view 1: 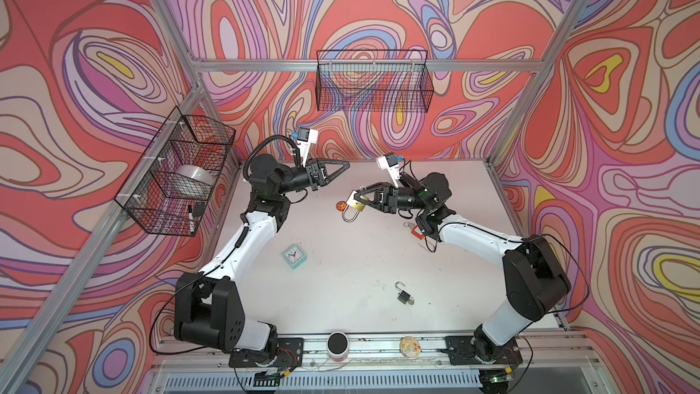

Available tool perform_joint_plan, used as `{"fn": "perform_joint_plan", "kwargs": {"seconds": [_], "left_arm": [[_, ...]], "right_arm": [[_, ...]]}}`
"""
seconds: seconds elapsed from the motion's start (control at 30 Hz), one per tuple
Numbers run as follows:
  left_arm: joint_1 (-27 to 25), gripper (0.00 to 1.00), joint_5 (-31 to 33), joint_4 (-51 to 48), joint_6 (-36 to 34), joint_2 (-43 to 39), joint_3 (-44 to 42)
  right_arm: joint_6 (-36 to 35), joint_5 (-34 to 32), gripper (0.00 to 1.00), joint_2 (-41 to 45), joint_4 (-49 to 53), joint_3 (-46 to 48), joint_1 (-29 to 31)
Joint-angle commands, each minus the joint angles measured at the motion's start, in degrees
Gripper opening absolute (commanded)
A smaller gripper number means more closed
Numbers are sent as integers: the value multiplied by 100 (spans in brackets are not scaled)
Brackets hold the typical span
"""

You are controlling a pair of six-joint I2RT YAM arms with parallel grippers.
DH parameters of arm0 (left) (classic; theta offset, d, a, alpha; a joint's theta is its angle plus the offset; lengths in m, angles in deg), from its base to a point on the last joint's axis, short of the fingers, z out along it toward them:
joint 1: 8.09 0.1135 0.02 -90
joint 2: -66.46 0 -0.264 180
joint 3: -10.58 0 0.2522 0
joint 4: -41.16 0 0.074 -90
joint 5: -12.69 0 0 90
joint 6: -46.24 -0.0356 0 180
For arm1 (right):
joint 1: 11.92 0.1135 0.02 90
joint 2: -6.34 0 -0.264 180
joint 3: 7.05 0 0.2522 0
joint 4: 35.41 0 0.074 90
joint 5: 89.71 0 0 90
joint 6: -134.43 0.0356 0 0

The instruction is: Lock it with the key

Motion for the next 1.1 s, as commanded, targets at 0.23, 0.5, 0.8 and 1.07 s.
{"fn": "perform_joint_plan", "kwargs": {"seconds": [0.23, 0.5, 0.8, 1.07], "left_arm": [[2, 50, 135, -415, -438, -459, -135], [-112, 64, 389, -408, -578, -542, -339], [-356, 62, 493, -78, -424, -295, -268], [-402, 50, 530, -12, -386, -267, -282]], "right_arm": [[586, -1322, 0, 13, -2056, 140, -390], [916, -1844, 0, -327, -2793, -274, -389], [929, -2275, 0, -576, -3183, -381, -191], [1008, -2370, 0, -777, -3327, -573, -117]]}}
